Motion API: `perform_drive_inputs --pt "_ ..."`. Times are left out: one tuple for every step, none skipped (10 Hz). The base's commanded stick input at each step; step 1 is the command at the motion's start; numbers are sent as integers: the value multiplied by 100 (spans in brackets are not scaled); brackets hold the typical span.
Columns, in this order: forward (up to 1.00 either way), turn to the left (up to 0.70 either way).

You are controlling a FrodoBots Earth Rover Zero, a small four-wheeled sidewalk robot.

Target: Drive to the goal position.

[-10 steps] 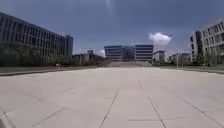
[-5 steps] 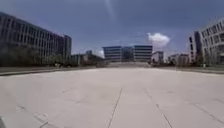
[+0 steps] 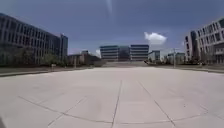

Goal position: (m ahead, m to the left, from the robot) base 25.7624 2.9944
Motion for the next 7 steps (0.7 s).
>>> perform_drive_inputs --pt "82 -2" --pt "82 -2" --pt "82 -2" --pt "82 -2" --pt "82 -8" --pt "82 -12" --pt "82 -12"
